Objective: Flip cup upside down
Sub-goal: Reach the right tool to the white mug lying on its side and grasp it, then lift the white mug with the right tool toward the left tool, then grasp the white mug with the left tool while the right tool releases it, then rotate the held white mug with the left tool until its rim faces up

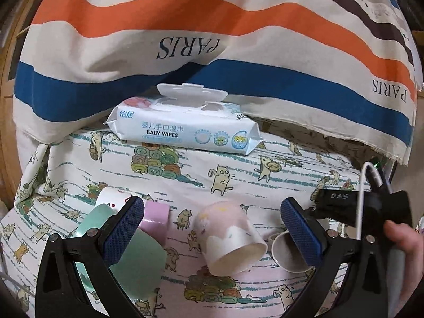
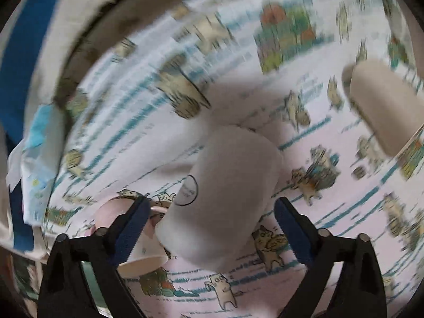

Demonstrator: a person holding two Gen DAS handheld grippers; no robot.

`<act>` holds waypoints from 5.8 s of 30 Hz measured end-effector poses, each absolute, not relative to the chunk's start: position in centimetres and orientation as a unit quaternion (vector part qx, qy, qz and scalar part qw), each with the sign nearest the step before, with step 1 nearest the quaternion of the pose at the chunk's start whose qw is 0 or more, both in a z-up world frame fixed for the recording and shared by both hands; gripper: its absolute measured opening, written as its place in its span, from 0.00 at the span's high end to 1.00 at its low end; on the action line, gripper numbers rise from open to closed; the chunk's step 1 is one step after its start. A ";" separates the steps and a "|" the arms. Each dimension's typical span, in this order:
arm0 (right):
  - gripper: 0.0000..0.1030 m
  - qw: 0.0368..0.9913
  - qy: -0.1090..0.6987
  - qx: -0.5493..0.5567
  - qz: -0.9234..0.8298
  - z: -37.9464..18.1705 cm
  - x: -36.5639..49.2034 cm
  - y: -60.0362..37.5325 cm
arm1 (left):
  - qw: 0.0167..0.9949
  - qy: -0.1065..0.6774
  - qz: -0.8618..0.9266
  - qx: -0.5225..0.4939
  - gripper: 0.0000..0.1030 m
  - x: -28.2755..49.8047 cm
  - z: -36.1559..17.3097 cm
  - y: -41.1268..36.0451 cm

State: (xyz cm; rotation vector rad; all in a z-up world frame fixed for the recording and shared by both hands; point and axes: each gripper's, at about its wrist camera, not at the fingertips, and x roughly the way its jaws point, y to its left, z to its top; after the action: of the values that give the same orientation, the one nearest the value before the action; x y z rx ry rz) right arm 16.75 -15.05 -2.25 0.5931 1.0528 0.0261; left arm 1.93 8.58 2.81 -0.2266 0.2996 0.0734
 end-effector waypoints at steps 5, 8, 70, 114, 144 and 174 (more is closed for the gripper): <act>0.09 0.826 0.486 0.286 -0.018 -3.1 17.1 -15.0 | 0.980 0.153 0.039 -0.121 0.01 2.0 2.7 8.8; 0.09 0.819 0.491 0.296 -0.026 -4.1 17.6 -15.5 | 0.979 0.154 0.039 -0.125 0.01 1.9 2.8 8.9; 0.02 0.841 0.489 -0.049 0.226 -4.7 0.5 -18.6 | 0.889 0.418 -0.175 0.071 0.46 10.0 -0.1 -7.4; 0.01 0.976 0.192 0.044 0.094 4.0 -1.4 -28.6 | 0.923 0.380 -0.063 -0.011 0.00 -0.6 -2.0 -7.8; 0.01 0.958 0.245 0.066 0.134 3.4 -0.2 -28.4 | 0.933 0.348 -0.087 0.018 0.26 -0.6 0.3 -8.8; 0.01 0.963 0.243 0.034 0.110 3.8 1.1 -27.9 | 0.940 0.319 -0.114 0.028 0.26 5.7 -0.2 -8.8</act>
State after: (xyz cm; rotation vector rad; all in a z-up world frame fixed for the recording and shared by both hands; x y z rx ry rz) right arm 1.06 -27.94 3.82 0.0684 0.4922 0.2230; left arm 5.73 -8.78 -0.18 0.0573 0.6520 -0.2324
